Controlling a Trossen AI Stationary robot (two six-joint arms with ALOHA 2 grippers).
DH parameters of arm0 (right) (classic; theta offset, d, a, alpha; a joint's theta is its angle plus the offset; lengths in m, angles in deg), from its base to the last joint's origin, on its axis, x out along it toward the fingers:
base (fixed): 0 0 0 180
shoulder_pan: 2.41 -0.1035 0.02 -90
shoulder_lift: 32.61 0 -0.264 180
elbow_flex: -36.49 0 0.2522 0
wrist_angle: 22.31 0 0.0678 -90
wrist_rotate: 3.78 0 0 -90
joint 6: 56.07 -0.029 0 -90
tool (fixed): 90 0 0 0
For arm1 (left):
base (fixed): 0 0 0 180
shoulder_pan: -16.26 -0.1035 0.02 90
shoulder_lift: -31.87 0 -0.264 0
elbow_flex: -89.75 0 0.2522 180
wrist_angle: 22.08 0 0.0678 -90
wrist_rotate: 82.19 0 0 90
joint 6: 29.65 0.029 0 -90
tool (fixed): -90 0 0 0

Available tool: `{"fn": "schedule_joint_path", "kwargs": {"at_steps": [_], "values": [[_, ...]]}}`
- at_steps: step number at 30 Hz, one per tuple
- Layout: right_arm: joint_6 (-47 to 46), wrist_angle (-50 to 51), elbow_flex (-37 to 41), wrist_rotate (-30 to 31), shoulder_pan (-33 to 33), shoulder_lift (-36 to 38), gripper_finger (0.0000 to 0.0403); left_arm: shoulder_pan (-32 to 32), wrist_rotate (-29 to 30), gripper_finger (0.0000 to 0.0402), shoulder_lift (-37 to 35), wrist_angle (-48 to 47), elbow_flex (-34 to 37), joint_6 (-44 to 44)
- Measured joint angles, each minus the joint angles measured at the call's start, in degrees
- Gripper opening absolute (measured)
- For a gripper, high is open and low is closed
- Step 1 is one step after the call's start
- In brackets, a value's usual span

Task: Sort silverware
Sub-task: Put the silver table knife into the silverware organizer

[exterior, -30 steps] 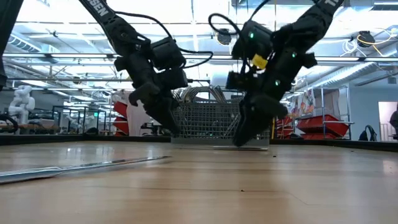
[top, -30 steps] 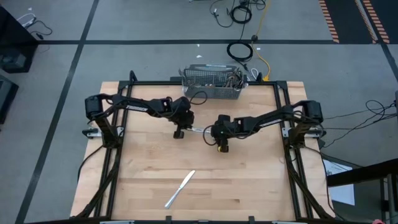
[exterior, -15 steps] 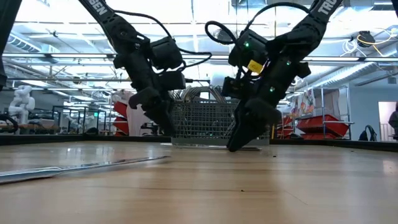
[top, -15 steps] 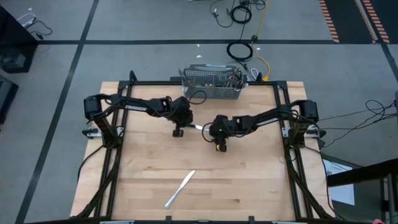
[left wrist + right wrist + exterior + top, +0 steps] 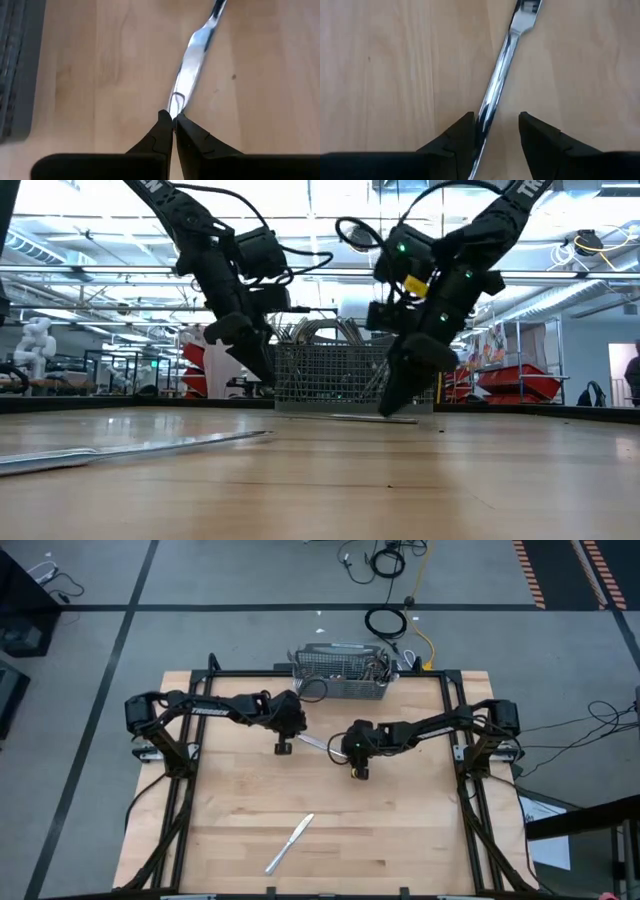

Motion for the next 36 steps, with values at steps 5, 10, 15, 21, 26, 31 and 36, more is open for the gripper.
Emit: {"fn": "schedule_joint_path", "kwargs": {"at_steps": [5,10,15,21,26,31,36], "values": [[-0.1,-1.6,2.2,-0.3,0.2,0.0,0.0127,-1.6,-1.3,0.0031,0.0,-0.9,0.0,0.0],[-2.1,-2.1,3.8,-0.4,0.2,-0.4,0.0125,-2.6,-1.5,0.0031,0.0,-0.8,0.0,0.0],[-4.2,-0.4,4.5,-1.6,0.3,-2.0,0.0072,-2.6,-1.6,0.0031,0.0,-0.8,0.0,0.1],[-5.8,-0.8,4.5,-1.5,0.1,-2.5,0.0015,-2.7,-1.6,0.0031,0.0,-0.9,0.0,0.1],[-7.1,-1.9,4.9,-1.4,0.2,-1.7,0.0008,-3.5,-1.8,0.0031,0.0,-3.3,0.0,-1.8],[-7.9,-1.8,5.1,-1.1,0.2,0.3,0.0006,-4.8,-1.8,0.0031,-1.3,-5.3,0.0,-3.0],[-8.4,-1.2,5.3,1.1,0.3,3.4,0.0006,-6.3,-1.3,0.0031,-5.5,-5.8,0.0,-3.1]]}}
